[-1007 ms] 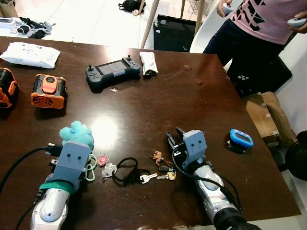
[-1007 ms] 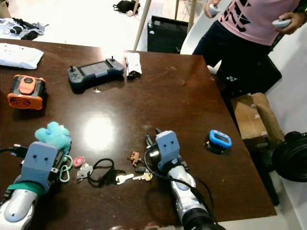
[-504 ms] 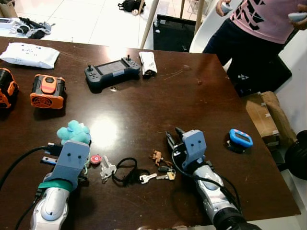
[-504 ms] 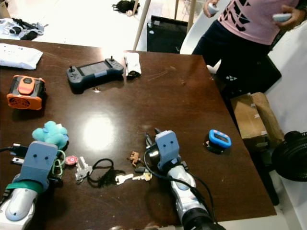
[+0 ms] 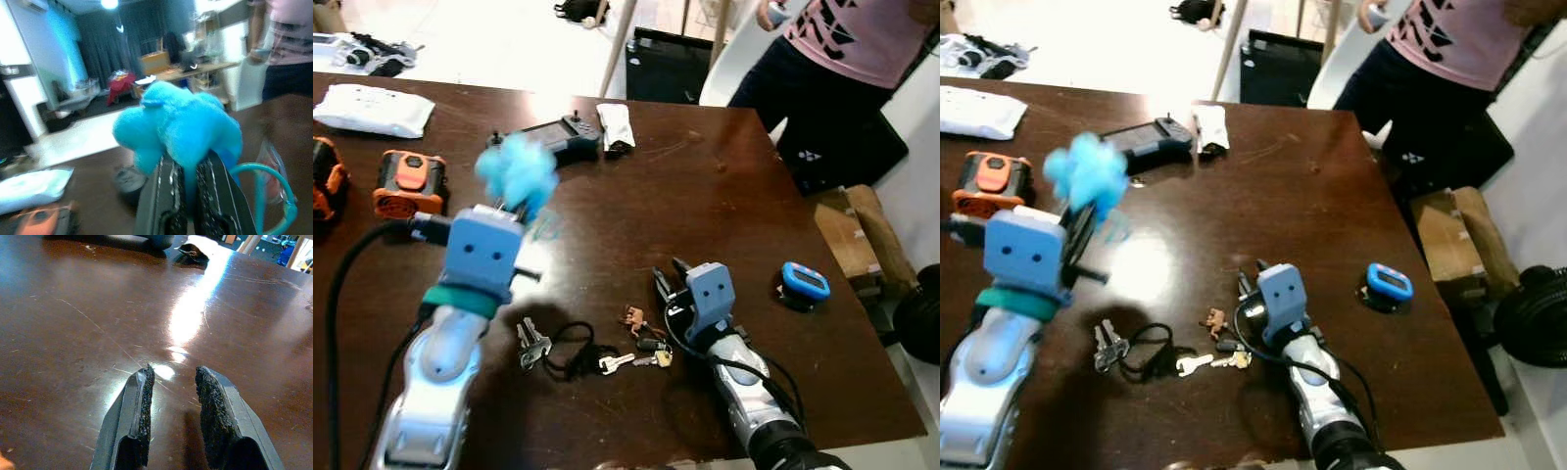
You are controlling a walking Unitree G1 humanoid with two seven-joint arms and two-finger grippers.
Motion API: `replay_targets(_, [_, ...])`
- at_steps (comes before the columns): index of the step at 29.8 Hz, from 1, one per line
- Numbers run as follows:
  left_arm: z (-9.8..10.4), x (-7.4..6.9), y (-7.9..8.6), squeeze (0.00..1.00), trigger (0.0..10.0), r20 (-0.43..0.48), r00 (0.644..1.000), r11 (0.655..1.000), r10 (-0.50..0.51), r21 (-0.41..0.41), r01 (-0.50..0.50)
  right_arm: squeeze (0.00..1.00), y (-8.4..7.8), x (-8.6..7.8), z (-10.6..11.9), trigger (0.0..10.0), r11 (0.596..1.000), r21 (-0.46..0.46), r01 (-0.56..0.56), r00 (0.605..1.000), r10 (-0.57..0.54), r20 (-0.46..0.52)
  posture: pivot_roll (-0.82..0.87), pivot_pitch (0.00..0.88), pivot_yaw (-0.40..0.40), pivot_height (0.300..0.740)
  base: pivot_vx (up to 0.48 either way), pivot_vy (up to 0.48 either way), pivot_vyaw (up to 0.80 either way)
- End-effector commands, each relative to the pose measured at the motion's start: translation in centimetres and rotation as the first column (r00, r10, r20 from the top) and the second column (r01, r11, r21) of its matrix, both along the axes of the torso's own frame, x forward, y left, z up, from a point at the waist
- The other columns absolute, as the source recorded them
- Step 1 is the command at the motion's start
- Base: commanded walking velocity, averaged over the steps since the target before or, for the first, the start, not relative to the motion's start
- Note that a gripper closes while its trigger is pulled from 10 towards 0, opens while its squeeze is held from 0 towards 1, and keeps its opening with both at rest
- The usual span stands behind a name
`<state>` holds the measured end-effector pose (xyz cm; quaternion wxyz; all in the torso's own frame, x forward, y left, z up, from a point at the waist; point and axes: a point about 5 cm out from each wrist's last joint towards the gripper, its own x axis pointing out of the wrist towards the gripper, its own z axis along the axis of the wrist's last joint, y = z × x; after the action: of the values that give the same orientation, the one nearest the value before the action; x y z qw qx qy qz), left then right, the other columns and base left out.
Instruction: Hang keys on a hook
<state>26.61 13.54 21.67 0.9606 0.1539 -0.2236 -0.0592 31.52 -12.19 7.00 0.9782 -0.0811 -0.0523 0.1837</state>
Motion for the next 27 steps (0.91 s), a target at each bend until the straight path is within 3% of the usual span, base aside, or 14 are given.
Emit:
replay_targets(1, [-1.1,0.3,-0.6,0.00,10.0,-0.054,0.998,1.000,-0.021,0.001,0.021,0.00,-0.8,-1.5,-3.1,10.0,0.999,-0.034,0.023,0.988,-0.028,-0.153,-0.02,0.089,-0.068,0.740,0.000,0.000,0.00])
replay_targets(3, [-1.2,0.7,-1.0,0.00,10.0,-0.062,0.998,1.000,-0.028,-0.004,0.027,0.00,-0.8,-1.5,-3.1,10.0,0.999,-0.033,0.023,0.988,-0.028,-0.153,-0.02,0.086,-0.066,0.740,0.000,0.000,0.00])
replay_targets(4, [-2.5,1.1,-1.6,0.00,10.0,-0.113,0.993,1.000,-0.030,-0.006,0.029,0.00,-0.7,-1.5,-3.1,10.0,0.999,-0.024,0.026,0.988,-0.029,-0.151,-0.02,0.086,-0.066,0.740,0.000,0.000,0.00])
replay_targets(7, [-3.6,1.2,-1.8,0.00,10.0,-0.162,0.986,0.999,-0.031,-0.018,0.028,0.00,-0.6,-1.6,-3.2,10.0,0.999,-0.014,0.030,0.988,-0.032,-0.151,-0.03,0.083,-0.058,0.740,0.000,0.000,0.00])
replay_targets(14, [-4.9,1.3,-0.7,0.00,10.0,-0.239,0.971,0.998,-0.006,-0.063,-0.010,0.00,-0.5,-1.8,-3.3,10.0,0.999,0.014,0.046,0.987,-0.043,-0.157,-0.02,0.083,-0.051,0.740,0.000,0.000,0.00])
replay_targets(27, [-5.1,1.9,-0.4,0.00,10.0,-0.268,0.963,0.991,0.009,-0.126,-0.044,0.00,-0.6,-1.4,-3.1,10.0,0.998,0.020,0.054,0.986,-0.050,-0.161,-0.02,0.082,-0.055,0.740,0.000,0.000,0.00])
